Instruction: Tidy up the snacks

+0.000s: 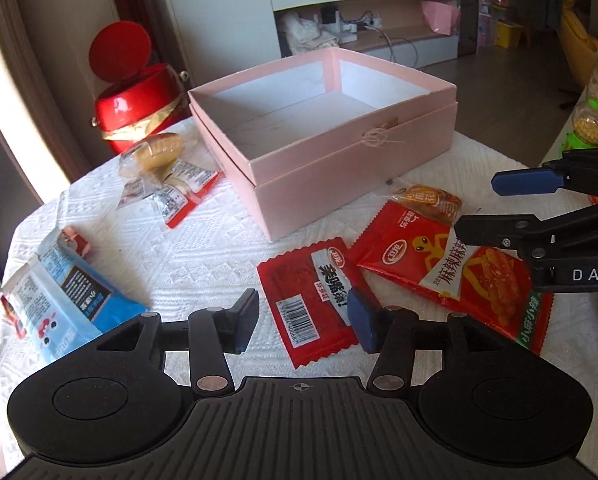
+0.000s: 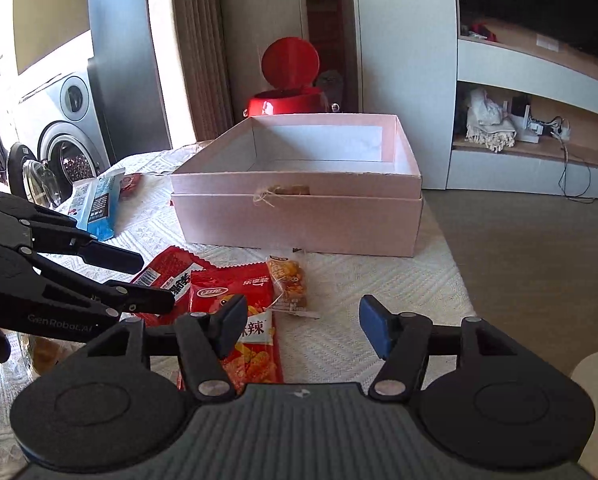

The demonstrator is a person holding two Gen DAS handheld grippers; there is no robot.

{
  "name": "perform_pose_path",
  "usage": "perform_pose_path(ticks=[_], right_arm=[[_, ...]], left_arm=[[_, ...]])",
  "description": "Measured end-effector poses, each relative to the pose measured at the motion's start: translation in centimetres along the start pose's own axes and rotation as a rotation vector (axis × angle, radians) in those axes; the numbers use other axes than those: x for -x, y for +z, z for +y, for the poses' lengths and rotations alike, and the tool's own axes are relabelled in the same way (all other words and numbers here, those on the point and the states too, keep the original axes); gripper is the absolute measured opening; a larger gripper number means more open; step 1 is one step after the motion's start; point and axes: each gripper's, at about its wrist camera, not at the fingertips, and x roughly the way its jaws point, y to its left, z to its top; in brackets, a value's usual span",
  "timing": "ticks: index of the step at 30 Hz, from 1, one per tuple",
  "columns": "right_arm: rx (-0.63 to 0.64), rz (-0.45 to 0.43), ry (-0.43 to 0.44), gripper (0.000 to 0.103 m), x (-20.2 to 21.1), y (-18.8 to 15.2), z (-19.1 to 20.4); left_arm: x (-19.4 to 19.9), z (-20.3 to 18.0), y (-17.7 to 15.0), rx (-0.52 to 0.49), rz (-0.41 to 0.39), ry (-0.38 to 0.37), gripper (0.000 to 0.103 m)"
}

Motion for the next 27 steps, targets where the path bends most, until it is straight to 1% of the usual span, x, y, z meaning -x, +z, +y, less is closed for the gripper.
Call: perform_pose_path(ticks=[2, 3, 5, 7, 9, 10, 12, 13, 16, 19, 22, 25, 27], right_arm=[[-0.003, -0.003, -0.003, 0.063, 0.0, 0.0, -0.1], [-0.004, -0.003, -0.005, 0.063, 0.0, 0.0, -0.1], [-0.007, -0.003, -0.009, 0.063, 0.0, 0.0, -0.1], [-0.01, -0.002, -0.012, 0.063, 0.0, 0.0, -0.2], [-0.014, -0.003, -0.016, 0.063, 0.0, 0.0, -0.2], [-0.015, -0.002, -0.017, 0.063, -0.1, 0.0, -0.2], [-0.017, -0.001, -0.018, 0.063, -0.1, 0.0, -0.2], [-0.018, -0.002, -0.019, 0.063, 0.0, 0.0, -0.2], [-0.023, -0.003, -0.025, 0.063, 0.0, -0.1, -0.2], [-0.026, -0.005, -0.027, 0.064, 0.0, -0.1, -0.3], [-0.024, -0.004, -0.027, 0.065, 0.0, -0.1, -0.3], [-0.023, 0.0, -0.028, 0.066, -0.1, -0.1, -0.3], [-0.022, 0.003, -0.029, 0.066, -0.2, -0.1, -0.3]], left_arm=[[0.2, 0.6, -0.1, 0.022, 0.009, 0.001, 0.055], [0.1, 1.1, 0.0, 0.035, 0.014, -0.015, 0.053], [0.4, 1.4, 0.1, 0.052, 0.012, -0.048, 0.051], [0.5, 1.1, 0.4, 0.056, 0.005, -0.066, 0.051], [0.1, 0.3, 0.7, 0.046, 0.017, -0.084, 0.051], [-0.6, -0.3, 0.8, 0.036, 0.035, -0.094, 0.054], [-1.0, -1.4, 1.0, -0.003, 0.025, -0.069, 0.06], [-1.1, -1.6, 1.1, -0.008, 0.023, -0.064, 0.06], [-1.1, -1.0, 1.3, 0.044, 0.018, -0.076, 0.059], [-1.0, 0.2, 0.9, 0.086, 0.009, -0.013, 0.058], [-1.5, 1.4, 0.8, 0.13, 0.024, 0.02, 0.06], [-2.2, 2.0, 1.2, 0.154, 0.029, 0.01, 0.065], [-2.7, 2.5, 1.5, 0.171, 0.03, -0.003, 0.067]])
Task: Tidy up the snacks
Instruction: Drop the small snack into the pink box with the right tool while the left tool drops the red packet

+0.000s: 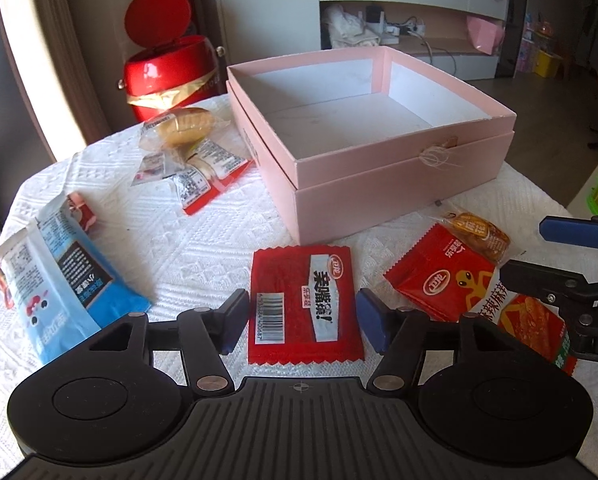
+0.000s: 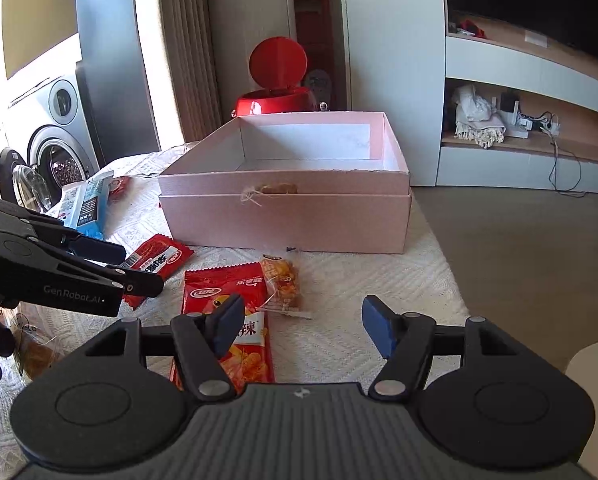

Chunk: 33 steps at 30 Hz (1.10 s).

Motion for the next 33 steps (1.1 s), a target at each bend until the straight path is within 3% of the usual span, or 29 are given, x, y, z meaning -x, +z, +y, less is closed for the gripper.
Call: perform_pose_path(ticks=[4, 12, 14, 18, 21, 25, 29, 31, 33], right_arm=[[0.008, 0.014, 0.002, 0.066, -0.2, 0.0, 0.1], [-0.016, 0.088, 0.079, 0.065, -2.0, 1.6, -0.4], [-0.035, 0.118, 0.097, 0.06, -3.3, 2.6, -0.6], [0.054, 0.151, 0.087, 0.02, -4.0, 3.9, 0.4], [0.157, 0.137, 0.099, 0.019, -2.2, 3.9, 1.4], [0.214, 0.06, 0.107, 0.018, 2.2, 4.9, 1.0], [0.177, -0.082, 0.089, 0.018, 5.4, 9.6, -0.4], [0.166, -0.139, 0.06, 0.018, 5.3, 12.3, -0.8], [0.152, -0.162, 0.041, 0.02, 4.1, 14.4, -1.0]], left_arm=[[-0.5, 0.8, 0.5, 0.047, 0.012, -0.038, 0.066], [2.2, -1.2, -2.0, -0.019, 0.031, -0.125, 0.065], [3.1, -1.7, -3.0, -0.017, 0.029, -0.142, 0.065], [4.6, -1.6, -4.1, 0.016, 0.029, -0.174, 0.064], [6.0, -1.0, -3.9, 0.056, -0.007, -0.201, 0.064], [10.2, 0.5, -0.1, 0.094, -0.188, -0.269, 0.064], [12.6, 1.4, 6.3, 0.068, -0.381, -0.236, 0.064], [11.7, 2.1, 9.5, 0.114, -0.424, -0.264, 0.065], [8.6, 3.3, 12.1, 0.195, -0.364, -0.361, 0.067]])
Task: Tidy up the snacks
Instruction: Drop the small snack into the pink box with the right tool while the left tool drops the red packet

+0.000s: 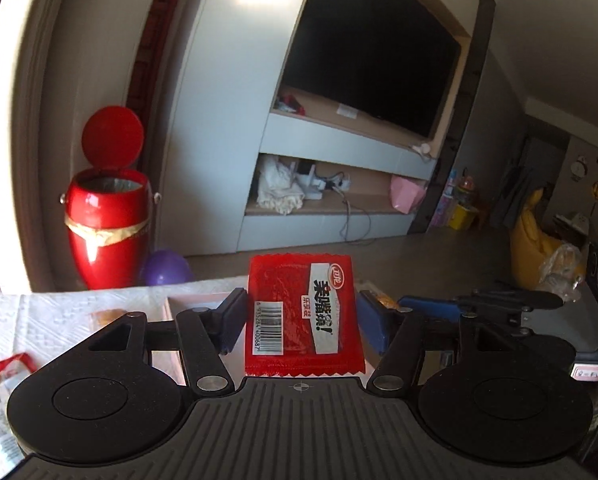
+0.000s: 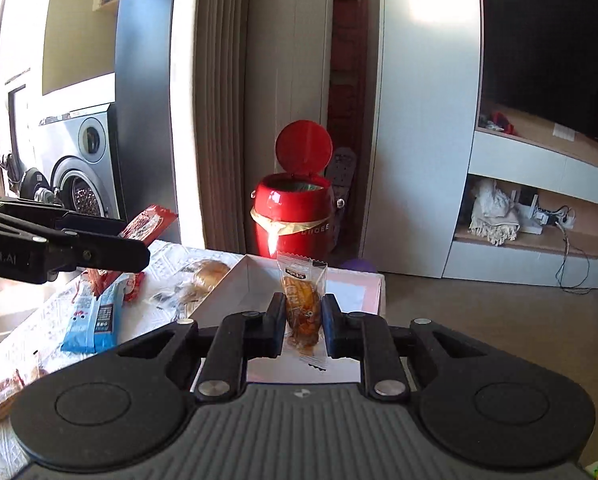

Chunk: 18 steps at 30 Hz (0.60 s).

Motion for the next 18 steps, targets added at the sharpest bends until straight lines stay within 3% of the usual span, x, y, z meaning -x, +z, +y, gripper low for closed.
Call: perform_pose_path(ticks=[2, 3, 4, 6, 11, 16, 18], right_arm=[[-0.023, 0.014, -0.003, 0.034, -2.2, 1.3, -0.7], [-0.044, 0.029, -0.025, 0.047, -3.2, 1.5, -1.0], [-0.052, 0.039, -0.04, 0.052, -3.8, 1.5, -1.1], [-0.05, 0.059, -0.036, 0.052, -4.3, 0.8, -1.1], [-0.015, 0.102, -0.069, 0.057, -4.8, -0.7, -0.9], [-0.036, 0.158, -0.116, 0.057, -6.9, 0.4, -0.2], [-0.045, 0.165, -0.118, 0.057, -7.7, 1.2, 0.6]], left_arm=[[-4.1, 1.8, 0.0, 0.083, 0.089, 0.019, 0.066], [-5.3, 2.3, -0.6, 0.085, 0.115, 0.054, 0.065], [-6.4, 2.7, -1.3, 0.07, 0.139, 0.088, 0.065], [-7.6, 3.4, -2.8, 0.06, 0.166, 0.101, 0.065], [-8.8, 6.4, -5.8, 0.158, 0.22, 0.008, 0.065], [-8.3, 5.8, -6.8, -0.006, 0.247, -0.01, 0.065], [-8.3, 4.9, -6.8, -0.039, 0.218, 0.015, 0.063]])
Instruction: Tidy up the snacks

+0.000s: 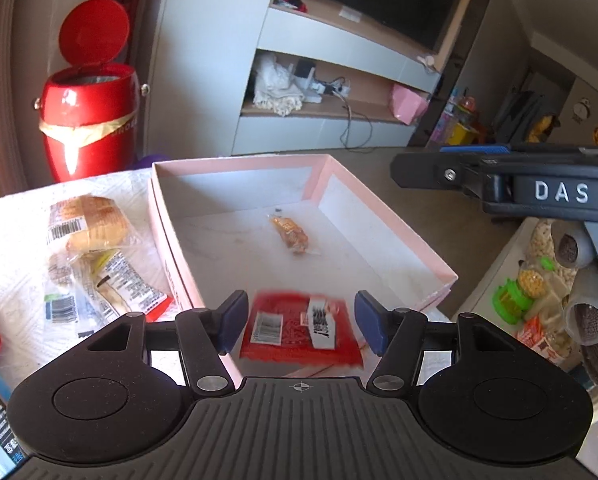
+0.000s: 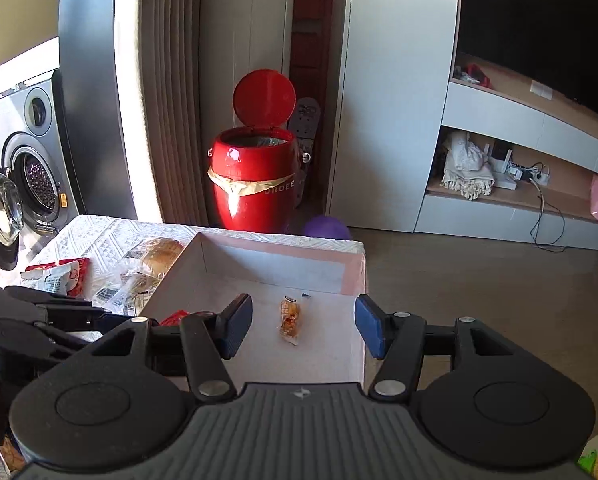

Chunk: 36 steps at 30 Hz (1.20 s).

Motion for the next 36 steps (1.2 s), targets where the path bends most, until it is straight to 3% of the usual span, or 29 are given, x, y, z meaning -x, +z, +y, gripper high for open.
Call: perform_pose_path(ticks=[2, 4, 6, 9, 14, 18, 20, 23, 28, 31, 36], right_arm=[[0.004, -0.007, -0.018, 0.057, -0.8, 1.3, 1.3], [0.029, -0.038, -0.047, 0.057, -1.1, 2.6, 2.5], [0.048, -0.079, -0.074, 0.058, -0.9, 3.9, 3.3], [0.069, -0.093, -0.067, 0.067, -0.6, 5.1, 4.1], [0.168, 0.038, 0.061, 0.067, -3.7, 6.2, 8.2], [0.196, 0.198, 0.189, 0.067, -10.1, 8.0, 14.1], [0.2, 0.252, 0.191, 0.067, -13.3, 8.9, 16.5], [0.276, 0.276, 0.078, 0.067, -18.5, 9.4, 20.4], [0.31, 0.393, -0.016, 0.064, -24.2, 8.4, 21.8], [0.301, 0.426, -0.014, 0.058, -24.3, 7.3, 21.8], [0.389, 0.473, 0.064, 0.05, -19.9, 5.0, 22.4]], left_arm=[[1.0, 1.1, 0.0, 0.135, -0.123, -0.031, 0.063], [2.2, 3.0, 0.4, 0.24, -0.182, -0.056, 0.063], [3.9, 4.6, 0.3, 0.273, -0.211, -0.057, 0.063], [7.8, 7.2, -1.1, 0.275, -0.217, 0.036, 0.063], [13.0, 12.5, -5.7, 0.42, -0.305, 0.235, 0.063], [13.9, 16.0, -7.8, 0.569, -0.379, 0.241, 0.063], [13.8, 16.8, -8.0, 0.569, -0.384, 0.241, 0.063], [13.2, 17.4, -8.4, 0.546, -0.358, 0.256, 0.063], [14.4, 17.5, -9.2, 0.566, -0.367, 0.241, 0.063], [14.9, 17.5, -9.4, 0.569, -0.381, 0.236, 0.063], [14.3, 17.2, -9.3, 0.564, -0.345, 0.218, 0.063]])
